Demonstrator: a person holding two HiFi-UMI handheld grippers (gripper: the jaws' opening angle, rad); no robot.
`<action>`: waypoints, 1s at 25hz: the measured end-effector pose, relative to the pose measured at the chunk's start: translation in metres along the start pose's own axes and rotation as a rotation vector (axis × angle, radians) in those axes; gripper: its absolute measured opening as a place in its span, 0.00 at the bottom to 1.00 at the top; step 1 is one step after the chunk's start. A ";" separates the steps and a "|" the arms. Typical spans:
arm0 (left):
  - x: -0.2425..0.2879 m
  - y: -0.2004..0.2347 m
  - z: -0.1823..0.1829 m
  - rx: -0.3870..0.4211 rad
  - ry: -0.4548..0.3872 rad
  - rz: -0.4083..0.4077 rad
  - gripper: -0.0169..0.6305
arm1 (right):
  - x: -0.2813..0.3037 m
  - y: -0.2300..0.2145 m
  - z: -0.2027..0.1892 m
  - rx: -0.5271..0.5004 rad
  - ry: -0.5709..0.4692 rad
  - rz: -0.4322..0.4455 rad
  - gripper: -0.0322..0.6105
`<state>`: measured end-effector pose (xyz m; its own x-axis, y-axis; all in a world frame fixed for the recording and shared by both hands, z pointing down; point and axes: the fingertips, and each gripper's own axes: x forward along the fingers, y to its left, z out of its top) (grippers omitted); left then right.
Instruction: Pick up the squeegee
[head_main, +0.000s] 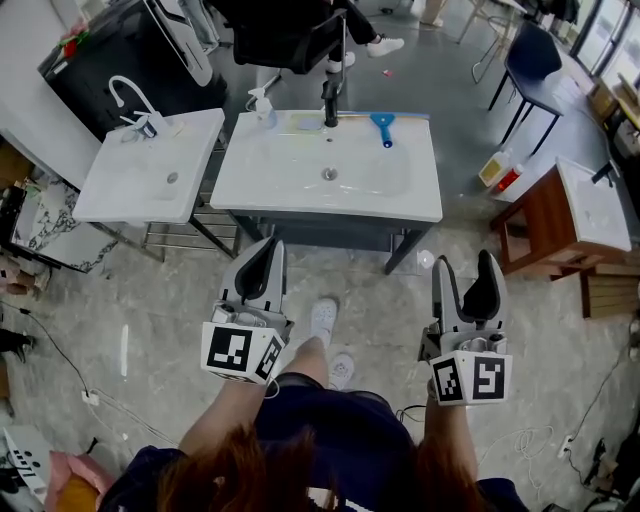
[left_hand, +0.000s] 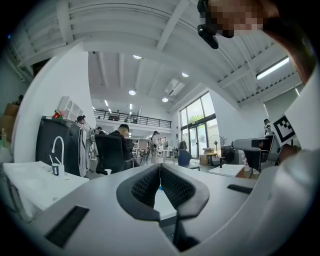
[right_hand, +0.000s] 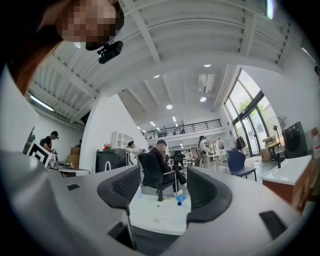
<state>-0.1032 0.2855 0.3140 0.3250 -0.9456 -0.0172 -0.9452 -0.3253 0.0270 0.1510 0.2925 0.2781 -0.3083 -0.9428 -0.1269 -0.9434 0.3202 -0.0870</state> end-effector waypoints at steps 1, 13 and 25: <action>0.003 0.002 -0.001 -0.001 0.002 -0.002 0.06 | 0.003 0.001 0.000 -0.001 -0.001 0.005 0.51; 0.101 0.046 -0.002 -0.021 -0.009 -0.029 0.06 | 0.101 -0.015 -0.007 -0.025 0.027 0.001 0.51; 0.245 0.126 0.014 -0.004 -0.033 -0.086 0.06 | 0.258 -0.023 -0.015 -0.069 0.030 -0.003 0.52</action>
<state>-0.1426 0.0128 0.2990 0.4036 -0.9134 -0.0528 -0.9137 -0.4054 0.0278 0.0917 0.0401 0.2620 -0.3084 -0.9463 -0.0971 -0.9500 0.3116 -0.0185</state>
